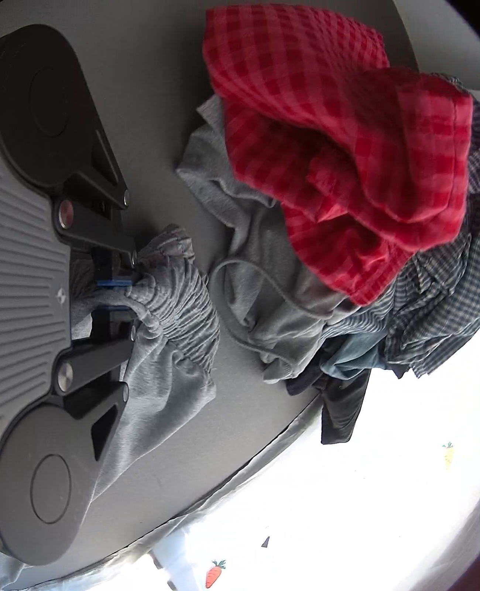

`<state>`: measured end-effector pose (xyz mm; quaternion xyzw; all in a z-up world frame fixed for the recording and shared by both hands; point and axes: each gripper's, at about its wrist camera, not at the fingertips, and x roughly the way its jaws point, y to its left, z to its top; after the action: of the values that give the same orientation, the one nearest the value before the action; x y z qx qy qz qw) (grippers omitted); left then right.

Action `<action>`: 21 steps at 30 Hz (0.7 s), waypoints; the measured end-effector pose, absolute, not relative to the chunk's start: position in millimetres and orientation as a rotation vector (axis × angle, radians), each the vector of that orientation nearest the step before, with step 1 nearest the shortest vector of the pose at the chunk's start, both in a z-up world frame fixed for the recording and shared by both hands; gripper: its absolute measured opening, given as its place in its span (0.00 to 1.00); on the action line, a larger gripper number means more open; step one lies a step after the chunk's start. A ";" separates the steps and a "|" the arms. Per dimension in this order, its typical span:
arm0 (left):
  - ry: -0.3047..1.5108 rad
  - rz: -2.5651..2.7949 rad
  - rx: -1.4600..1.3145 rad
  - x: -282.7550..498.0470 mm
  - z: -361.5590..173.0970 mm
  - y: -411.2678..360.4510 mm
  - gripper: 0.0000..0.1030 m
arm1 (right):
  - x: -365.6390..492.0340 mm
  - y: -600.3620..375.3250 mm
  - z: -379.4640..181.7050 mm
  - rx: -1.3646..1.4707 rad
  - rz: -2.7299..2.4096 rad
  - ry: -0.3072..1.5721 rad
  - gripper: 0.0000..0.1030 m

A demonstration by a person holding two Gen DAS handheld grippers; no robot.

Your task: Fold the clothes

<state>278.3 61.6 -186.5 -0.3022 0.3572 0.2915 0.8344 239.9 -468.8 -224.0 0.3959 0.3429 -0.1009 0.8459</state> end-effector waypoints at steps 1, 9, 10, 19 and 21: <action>0.756 0.632 -0.642 275.2 -186.7 64.7 0.10 | 242.9 -466.6 -223.3 0.850 -0.182 0.725 1.00; 0.822 0.655 -0.634 262.1 -200.7 55.0 0.20 | 283.8 -449.2 -222.9 1.093 0.120 0.707 1.00; 0.828 0.659 -0.633 261.2 -201.5 53.6 0.21 | 291.9 -445.6 -224.2 1.131 0.159 0.713 1.00; 0.883 0.690 -0.607 263.1 -207.2 51.8 0.31 | 346.4 -403.1 -241.5 1.190 0.286 0.872 1.00; 0.902 0.694 -0.589 265.2 -209.1 51.6 0.34 | 352.2 -397.3 -248.0 1.210 0.282 0.909 1.00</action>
<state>265.2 51.6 -209.1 -0.2747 0.4209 0.3236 0.8017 352.2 -397.3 -248.0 0.5470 0.4108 0.1276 0.7182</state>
